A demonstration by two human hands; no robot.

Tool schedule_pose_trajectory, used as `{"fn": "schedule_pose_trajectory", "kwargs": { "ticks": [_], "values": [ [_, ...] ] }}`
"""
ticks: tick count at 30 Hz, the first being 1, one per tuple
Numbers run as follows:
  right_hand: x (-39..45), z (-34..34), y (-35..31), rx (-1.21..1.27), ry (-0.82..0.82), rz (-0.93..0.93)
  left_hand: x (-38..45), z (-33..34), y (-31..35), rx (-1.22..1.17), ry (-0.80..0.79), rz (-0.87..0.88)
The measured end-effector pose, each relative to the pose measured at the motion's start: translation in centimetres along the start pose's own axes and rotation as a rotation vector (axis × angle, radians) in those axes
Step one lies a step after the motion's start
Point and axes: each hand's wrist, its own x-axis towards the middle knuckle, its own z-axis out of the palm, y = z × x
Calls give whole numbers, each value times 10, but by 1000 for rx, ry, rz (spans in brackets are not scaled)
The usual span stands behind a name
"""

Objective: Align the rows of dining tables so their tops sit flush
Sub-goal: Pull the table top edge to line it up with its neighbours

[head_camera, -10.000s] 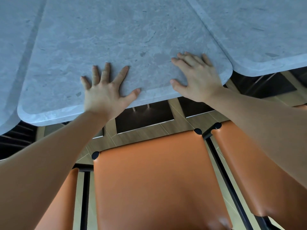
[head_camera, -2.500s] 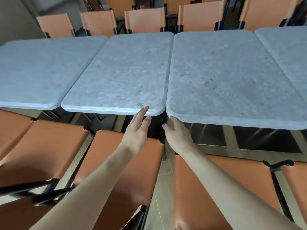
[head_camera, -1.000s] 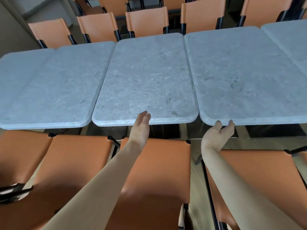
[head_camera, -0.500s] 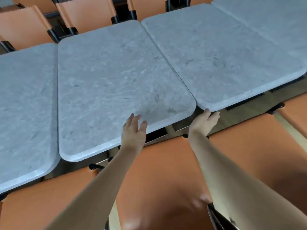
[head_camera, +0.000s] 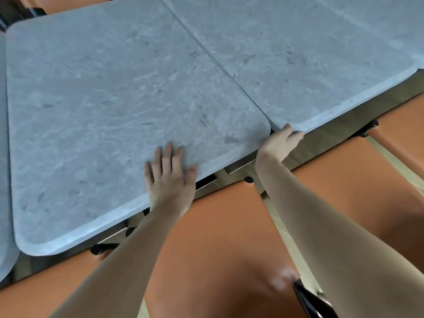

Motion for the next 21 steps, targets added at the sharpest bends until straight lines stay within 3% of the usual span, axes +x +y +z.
{"fn": "schedule_pose_trajectory", "kwargs": {
  "ticks": [4,6,9,12,14,16,19,21],
  "values": [
    [1,4,10,-2,2,-27,1,3,-1,-20,14,25],
    [-3,1,14,-23,-65,61,1,4,-4,-83,42,42],
    [-16,-3,21,-47,-276,372,-6,4,-9,-404,192,41],
    [-30,-4,30,25,-450,538,-30,5,-8,-800,392,-69],
    [-44,-5,38,92,-495,616,-53,8,-6,-856,483,-227],
    [-56,-7,45,117,-526,677,-69,15,-8,-941,512,-502],
    [-69,-6,46,123,-558,739,-71,5,-11,-1455,431,-1006],
    [-74,-5,46,124,-584,767,-65,-4,-20,-1713,379,-1097]
  ]
}}
